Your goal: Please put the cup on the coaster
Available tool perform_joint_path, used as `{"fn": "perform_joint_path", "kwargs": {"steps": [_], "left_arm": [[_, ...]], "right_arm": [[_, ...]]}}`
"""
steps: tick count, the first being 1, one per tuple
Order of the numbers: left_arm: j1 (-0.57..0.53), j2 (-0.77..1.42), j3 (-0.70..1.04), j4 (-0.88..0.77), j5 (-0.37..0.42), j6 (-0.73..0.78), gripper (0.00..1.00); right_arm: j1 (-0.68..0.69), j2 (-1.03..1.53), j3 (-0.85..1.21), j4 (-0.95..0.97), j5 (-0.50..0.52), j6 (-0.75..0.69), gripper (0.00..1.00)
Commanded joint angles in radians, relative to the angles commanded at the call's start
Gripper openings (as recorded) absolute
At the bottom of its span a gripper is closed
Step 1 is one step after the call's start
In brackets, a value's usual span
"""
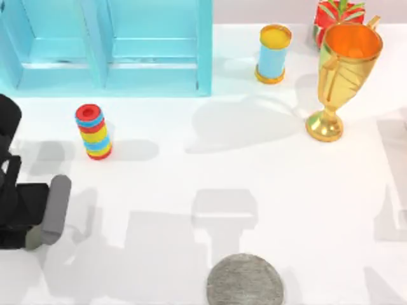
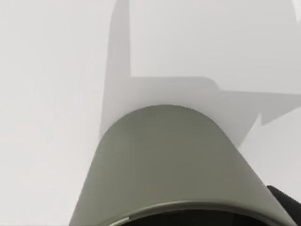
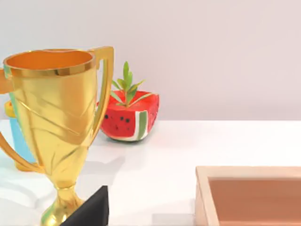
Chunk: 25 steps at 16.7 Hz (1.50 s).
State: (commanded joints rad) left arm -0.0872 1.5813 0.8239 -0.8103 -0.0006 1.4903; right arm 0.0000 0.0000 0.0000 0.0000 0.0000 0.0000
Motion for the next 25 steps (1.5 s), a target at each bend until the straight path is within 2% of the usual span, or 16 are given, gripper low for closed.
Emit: {"fn": "perform_joint_path", "kwargs": {"steps": [4,8,12,21,25], "left_arm": [[-0.087,0.058,0.092,-0.038,0.001,-0.180,0.00],[-0.224,0.152,0.228,-0.105,0.004,-0.490,0.00],[-0.391,0.259,0.376,-0.187,0.013,-0.903,0.00],[-0.782,0.436,0.693,-0.339,0.037,-1.992,0.00],[-0.909,0.458,0.798,-0.365,0.035,-2.339,0.00]], "right_arm": [[0.000,0.000,0.000,0.000,0.000,0.000,1.00],[0.000,0.000,0.000,0.000,0.000,0.000,1.00],[0.000,0.000,0.000,0.000,0.000,0.000,1.00],[0.000,0.000,0.000,0.000,0.000,0.000,1.00],[0.000,0.000,0.000,0.000,0.000,0.000,1.00]]}}
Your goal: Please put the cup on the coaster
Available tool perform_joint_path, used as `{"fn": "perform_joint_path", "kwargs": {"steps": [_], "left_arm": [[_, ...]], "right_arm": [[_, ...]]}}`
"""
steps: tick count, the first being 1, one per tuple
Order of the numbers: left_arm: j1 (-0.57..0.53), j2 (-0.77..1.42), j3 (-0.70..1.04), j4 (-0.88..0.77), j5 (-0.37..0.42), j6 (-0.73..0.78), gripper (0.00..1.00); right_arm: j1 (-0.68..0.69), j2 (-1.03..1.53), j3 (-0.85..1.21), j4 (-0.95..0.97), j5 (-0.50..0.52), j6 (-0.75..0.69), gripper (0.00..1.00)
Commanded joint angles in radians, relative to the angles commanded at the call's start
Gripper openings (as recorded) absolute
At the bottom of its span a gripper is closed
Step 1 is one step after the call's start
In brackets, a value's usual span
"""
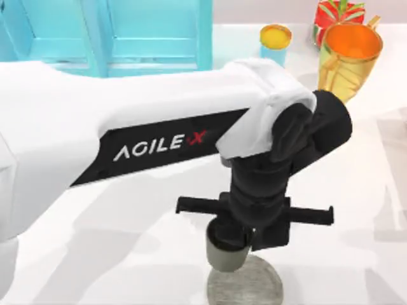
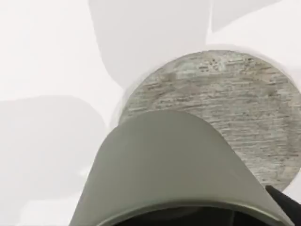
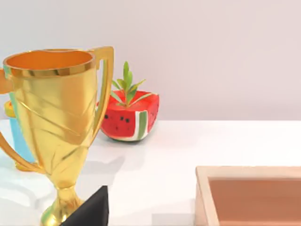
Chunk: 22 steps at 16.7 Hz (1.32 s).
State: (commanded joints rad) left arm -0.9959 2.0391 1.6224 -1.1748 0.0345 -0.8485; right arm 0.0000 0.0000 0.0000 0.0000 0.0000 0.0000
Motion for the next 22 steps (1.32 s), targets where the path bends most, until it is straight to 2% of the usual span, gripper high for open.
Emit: {"fn": "perform_joint_path", "kwargs": {"steps": [2,5,12,18,22], "left_arm": [[-0.044,0.002,0.037,-0.005,-0.004,-0.110,0.00],[-0.080,0.001,0.067,-0.008,-0.008,-0.196,0.00],[-0.078,0.001,0.050,0.010,-0.007,-0.201,0.00],[-0.074,0.031,-0.117,0.214,-0.009,-0.194,0.00],[-0.074,0.037,-0.139,0.237,-0.008,-0.193,0.00]], "right_arm": [[0.000,0.000,0.000,0.000,0.000,0.000,1.00],[0.000,0.000,0.000,0.000,0.000,0.000,1.00],[0.000,0.000,0.000,0.000,0.000,0.000,1.00],[0.000,0.000,0.000,0.000,0.000,0.000,1.00],[0.000,0.000,0.000,0.000,0.000,0.000,1.00]]}}
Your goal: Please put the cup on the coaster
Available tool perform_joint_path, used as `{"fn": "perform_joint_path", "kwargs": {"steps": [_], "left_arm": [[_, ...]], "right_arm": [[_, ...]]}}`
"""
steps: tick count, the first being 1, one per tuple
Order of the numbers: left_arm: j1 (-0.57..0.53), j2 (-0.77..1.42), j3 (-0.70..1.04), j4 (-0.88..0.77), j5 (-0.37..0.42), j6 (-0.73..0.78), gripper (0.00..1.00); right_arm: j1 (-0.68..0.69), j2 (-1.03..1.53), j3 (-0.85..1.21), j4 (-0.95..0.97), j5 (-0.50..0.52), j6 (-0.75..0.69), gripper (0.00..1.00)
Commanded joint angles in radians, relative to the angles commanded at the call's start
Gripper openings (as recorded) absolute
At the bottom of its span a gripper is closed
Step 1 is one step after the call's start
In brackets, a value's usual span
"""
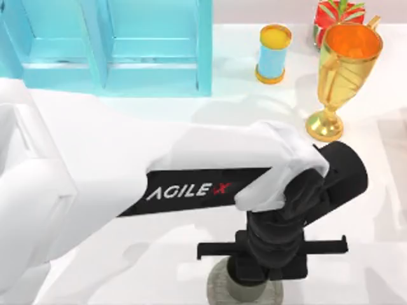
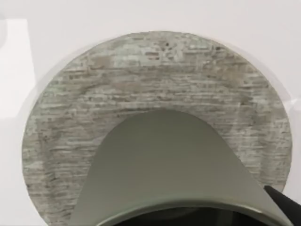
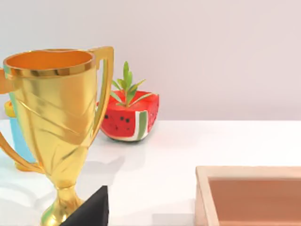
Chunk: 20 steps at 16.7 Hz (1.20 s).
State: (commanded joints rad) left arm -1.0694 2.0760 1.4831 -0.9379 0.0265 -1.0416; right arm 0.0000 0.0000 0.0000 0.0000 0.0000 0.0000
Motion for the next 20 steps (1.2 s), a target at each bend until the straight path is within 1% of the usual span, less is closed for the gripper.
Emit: {"fn": "perform_joint_path", "kwargs": {"steps": [1,14,15,20], "left_arm": [[0.000,0.000,0.000,0.000,0.000,0.000,0.00],[0.000,0.000,0.000,0.000,0.000,0.000,0.98],[0.000,0.000,0.000,0.000,0.000,0.000,1.00],[0.000,0.000,0.000,0.000,0.000,0.000,1.00]], "right_arm": [[0.000,0.000,0.000,0.000,0.000,0.000,1.00],[0.000,0.000,0.000,0.000,0.000,0.000,1.00],[0.000,0.000,0.000,0.000,0.000,0.000,1.00],[0.000,0.000,0.000,0.000,0.000,0.000,1.00]]}}
